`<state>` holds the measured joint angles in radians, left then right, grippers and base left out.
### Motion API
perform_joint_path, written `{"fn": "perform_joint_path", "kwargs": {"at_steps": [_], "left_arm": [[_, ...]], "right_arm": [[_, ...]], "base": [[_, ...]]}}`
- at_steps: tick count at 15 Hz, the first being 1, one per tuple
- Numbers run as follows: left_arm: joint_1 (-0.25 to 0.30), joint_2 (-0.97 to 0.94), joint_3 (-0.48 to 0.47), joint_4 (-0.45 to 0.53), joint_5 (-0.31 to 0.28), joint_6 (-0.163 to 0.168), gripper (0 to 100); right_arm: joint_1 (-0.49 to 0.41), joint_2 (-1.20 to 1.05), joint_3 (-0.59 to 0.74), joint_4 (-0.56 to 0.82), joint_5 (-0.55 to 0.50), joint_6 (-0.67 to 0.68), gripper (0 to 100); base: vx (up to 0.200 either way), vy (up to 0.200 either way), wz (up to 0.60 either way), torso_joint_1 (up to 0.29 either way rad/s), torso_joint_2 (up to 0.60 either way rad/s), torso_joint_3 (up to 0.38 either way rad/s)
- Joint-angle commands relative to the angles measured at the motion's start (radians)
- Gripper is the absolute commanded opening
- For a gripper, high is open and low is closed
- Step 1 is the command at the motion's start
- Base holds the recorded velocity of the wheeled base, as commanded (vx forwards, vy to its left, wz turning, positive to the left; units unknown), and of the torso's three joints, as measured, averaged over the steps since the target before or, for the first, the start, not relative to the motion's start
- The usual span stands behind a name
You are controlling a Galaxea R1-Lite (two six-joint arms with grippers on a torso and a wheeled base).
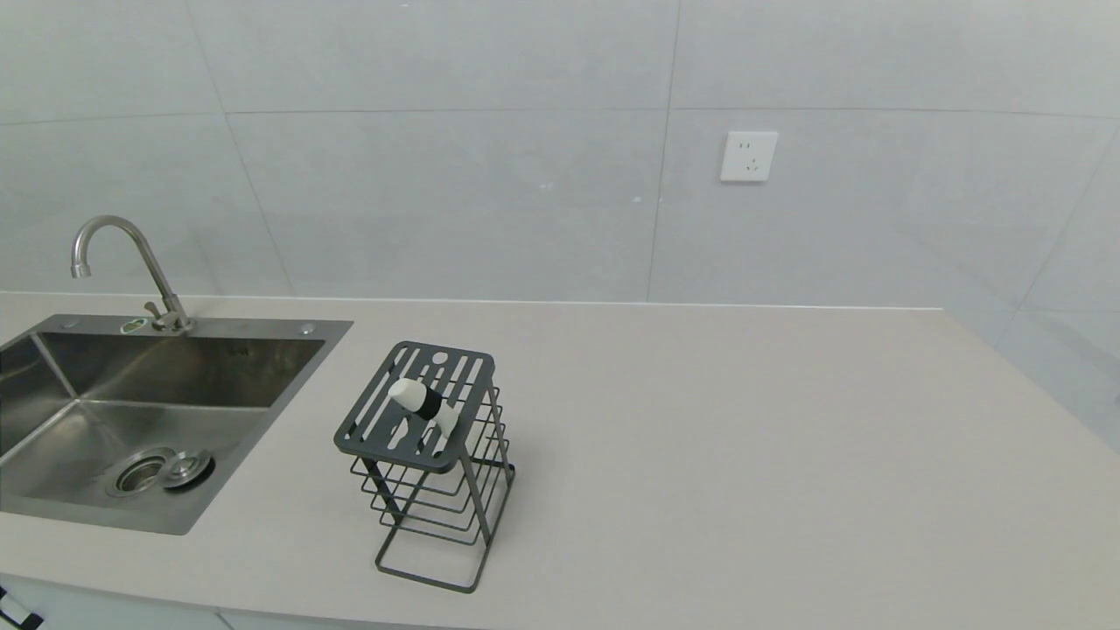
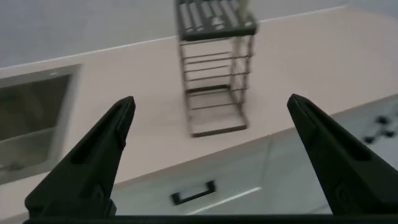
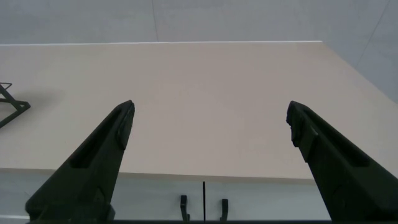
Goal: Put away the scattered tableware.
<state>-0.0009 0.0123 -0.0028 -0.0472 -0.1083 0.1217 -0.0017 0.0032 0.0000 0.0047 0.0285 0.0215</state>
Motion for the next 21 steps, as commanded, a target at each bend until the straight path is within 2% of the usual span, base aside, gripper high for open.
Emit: {"fn": "perform_joint_path", "kwargs": {"at_steps": [1, 4, 5, 7, 12, 16, 21], "left_arm": [[0.001, -0.012, 0.003, 0.009, 0.048, -0.036, 100], [0.001, -0.012, 0.003, 0.041, 0.067, -0.074, 100], [0.001, -0.012, 0.003, 0.044, 0.064, -0.077, 100], [0.001, -0.012, 0.003, 0.046, 0.062, -0.093, 100], [0.001, -0.012, 0.003, 0.047, 0.061, -0.099, 100], [-0.001, -0.012, 0.003, 0.047, 0.059, -0.099, 100], [0.001, -0.012, 0.003, 0.047, 0.059, -0.099, 100]], "right_arm": [[0.000, 0.000, 0.000, 0.000, 0.001, 0.002, 100], [0.000, 0.000, 0.000, 0.000, -0.036, 0.000, 100], [0.000, 0.000, 0.000, 0.000, -0.045, -0.003, 100], [0.002, 0.001, 0.000, 0.001, -0.013, -0.005, 100], [0.002, 0.001, 0.000, 0.001, -0.007, -0.006, 100], [0.002, 0.001, 0.000, 0.001, -0.007, -0.005, 100], [0.002, 0.001, 0.000, 0.001, -0.007, -0.005, 100]], "base": [[0.000, 0.000, 0.00, 0.000, 0.00, 0.000], [0.000, 0.000, 0.00, 0.000, 0.00, 0.000], [0.000, 0.000, 0.00, 0.000, 0.00, 0.000], [0.000, 0.000, 0.00, 0.000, 0.00, 0.000], [0.000, 0.000, 0.00, 0.000, 0.00, 0.000], [0.000, 0.000, -0.60, 0.001, 0.00, 0.002], [0.000, 0.000, 0.00, 0.000, 0.00, 0.000]]}}
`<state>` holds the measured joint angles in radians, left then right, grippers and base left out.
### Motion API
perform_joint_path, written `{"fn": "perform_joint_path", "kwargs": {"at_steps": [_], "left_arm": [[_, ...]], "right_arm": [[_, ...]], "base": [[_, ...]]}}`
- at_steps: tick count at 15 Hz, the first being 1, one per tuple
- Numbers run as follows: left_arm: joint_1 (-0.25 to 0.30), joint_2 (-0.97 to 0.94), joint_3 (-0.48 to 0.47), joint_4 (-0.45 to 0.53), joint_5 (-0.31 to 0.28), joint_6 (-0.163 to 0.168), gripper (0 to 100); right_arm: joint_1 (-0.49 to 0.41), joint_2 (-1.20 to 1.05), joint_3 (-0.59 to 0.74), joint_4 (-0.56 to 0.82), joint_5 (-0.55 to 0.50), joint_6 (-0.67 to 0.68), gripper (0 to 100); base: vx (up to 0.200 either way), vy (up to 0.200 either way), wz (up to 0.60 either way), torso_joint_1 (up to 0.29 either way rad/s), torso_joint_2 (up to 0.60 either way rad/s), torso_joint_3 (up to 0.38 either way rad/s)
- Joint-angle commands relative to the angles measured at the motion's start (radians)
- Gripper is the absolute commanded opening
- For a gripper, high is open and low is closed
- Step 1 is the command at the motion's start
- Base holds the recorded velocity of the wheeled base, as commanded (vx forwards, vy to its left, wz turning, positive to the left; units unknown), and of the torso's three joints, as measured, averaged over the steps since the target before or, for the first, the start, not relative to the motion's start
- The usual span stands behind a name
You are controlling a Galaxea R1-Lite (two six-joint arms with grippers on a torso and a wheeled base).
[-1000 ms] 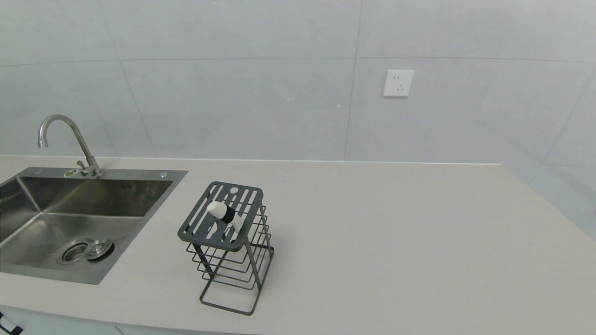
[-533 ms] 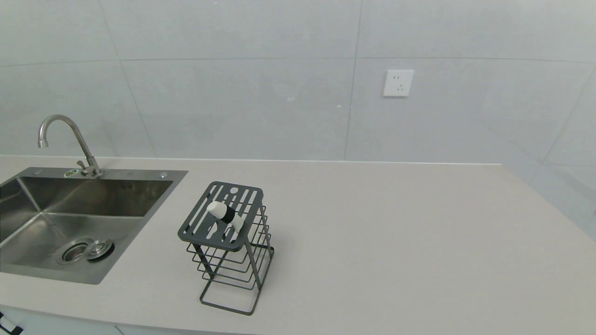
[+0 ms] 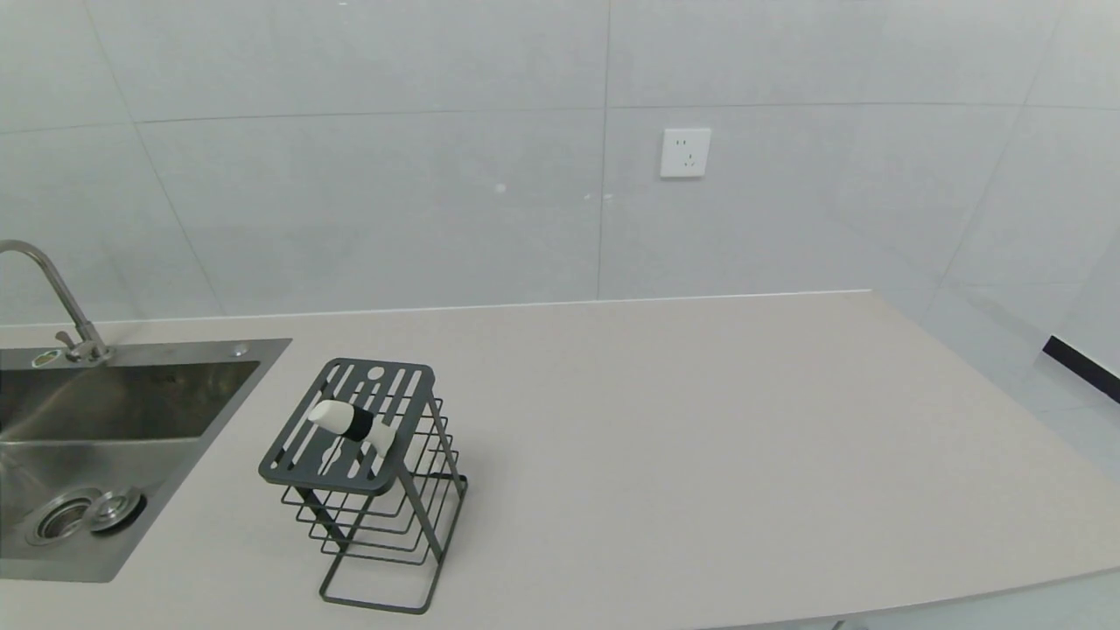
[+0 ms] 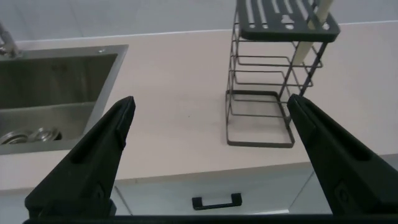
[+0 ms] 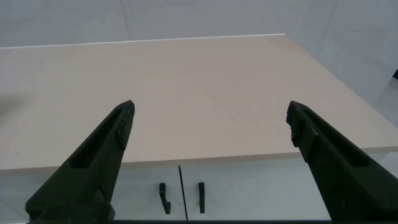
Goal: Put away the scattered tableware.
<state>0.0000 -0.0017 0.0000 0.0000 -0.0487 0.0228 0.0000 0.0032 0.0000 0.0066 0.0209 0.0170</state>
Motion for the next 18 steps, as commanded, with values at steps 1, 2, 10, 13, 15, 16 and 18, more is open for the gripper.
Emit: {"fn": "perform_joint_path", "kwargs": {"at_steps": [1, 2, 10, 13, 15, 16, 18], "left_arm": [[0.000, 0.002, 0.000, 0.000, 0.000, 0.000, 100], [0.000, 0.002, 0.000, 0.000, 0.001, 0.000, 100], [0.000, 0.002, 0.000, 0.000, 0.001, 0.000, 100], [0.000, 0.002, 0.000, 0.000, 0.001, 0.000, 100], [0.000, 0.002, 0.000, 0.000, 0.001, 0.000, 100], [0.000, 0.002, 0.000, 0.000, 0.001, 0.000, 100], [0.000, 0.002, 0.000, 0.000, 0.001, 0.000, 100]], "right_arm": [[0.000, 0.001, 0.000, 0.000, 0.001, 0.000, 100], [0.000, 0.001, 0.000, 0.000, 0.001, -0.002, 100], [0.000, 0.001, 0.000, 0.000, 0.001, 0.000, 100], [0.000, 0.001, 0.000, 0.000, 0.002, -0.002, 100], [0.000, 0.001, -0.002, -0.002, 0.002, -0.002, 100], [0.000, 0.001, -0.002, 0.000, 0.002, -0.002, 100], [0.000, 0.001, 0.000, 0.000, 0.002, -0.002, 100]], "base": [[0.000, 0.000, 0.00, 0.000, 0.00, 0.000], [0.000, 0.000, 0.00, 0.000, 0.00, 0.000], [0.000, 0.000, 0.00, 0.000, 0.00, 0.000], [0.000, 0.000, 0.00, 0.000, 0.00, 0.000], [0.000, 0.000, 0.00, 0.000, 0.00, 0.000], [0.000, 0.000, 0.00, 0.000, 0.00, 0.000], [0.000, 0.000, 0.00, 0.000, 0.00, 0.000]]}}
